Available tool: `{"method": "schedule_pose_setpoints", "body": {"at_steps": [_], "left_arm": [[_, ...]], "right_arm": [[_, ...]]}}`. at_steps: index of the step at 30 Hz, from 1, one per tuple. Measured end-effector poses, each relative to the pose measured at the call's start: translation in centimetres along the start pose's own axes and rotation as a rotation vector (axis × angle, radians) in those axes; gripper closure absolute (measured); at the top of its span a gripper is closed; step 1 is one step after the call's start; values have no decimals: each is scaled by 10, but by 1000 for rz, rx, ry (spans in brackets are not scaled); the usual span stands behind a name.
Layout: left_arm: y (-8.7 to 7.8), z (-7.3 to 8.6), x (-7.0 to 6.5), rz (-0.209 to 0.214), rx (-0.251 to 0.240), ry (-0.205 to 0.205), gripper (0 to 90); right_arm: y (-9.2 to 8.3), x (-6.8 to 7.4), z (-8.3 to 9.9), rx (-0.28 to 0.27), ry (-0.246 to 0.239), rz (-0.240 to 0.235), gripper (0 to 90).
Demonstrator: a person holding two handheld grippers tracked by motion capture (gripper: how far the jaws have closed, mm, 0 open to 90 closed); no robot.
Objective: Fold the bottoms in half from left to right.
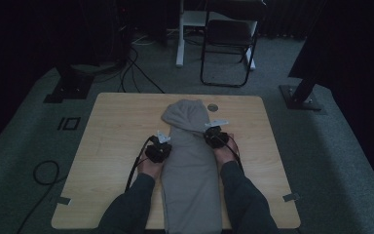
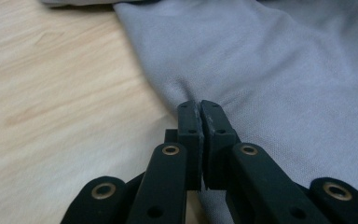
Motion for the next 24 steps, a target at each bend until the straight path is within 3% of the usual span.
{"method": "schedule_pose_setpoints", "body": {"at_steps": [2,3,7,10,13,15,16,20,23,24], "left_arm": [[-8,6,-2,10,3,3,875],[-12,10,-3,19,0,5,875],[-27,22,-14,38,2,39,874],[-36,30,-19,42,-3,57,873],[-40,32,-21,44,1,40,858],[-39,29,-20,31,2,27,821],[-38,26,-19,23,-6,25,759],[-26,5,-12,6,-34,-10,625],[-6,-5,-13,43,18,-13,575],[0,-6,-14,34,28,-9,575]], "right_arm": [[-11,-4,11,-27,57,-28,899],[-15,-4,16,-27,57,-29,899],[-26,4,38,-11,16,-44,899],[-30,9,44,-4,5,-61,897],[-30,14,46,2,-12,-78,855],[-30,16,45,-8,-22,-90,805],[-29,19,42,-31,-36,-104,686],[-18,26,29,-28,-79,-95,564],[-5,36,18,-4,-129,-109,520],[-1,40,15,5,-157,-111,516]]}}
Point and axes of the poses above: each handheld gripper's, and its own axes: y roughly forward along the jaws, z roughly out of its underside, x roughly to its left, the point moved 4 cm from there along y, roughly forward along the jaws, and after that the axes turned 4 degrees about -x, right-handed, at the moved point
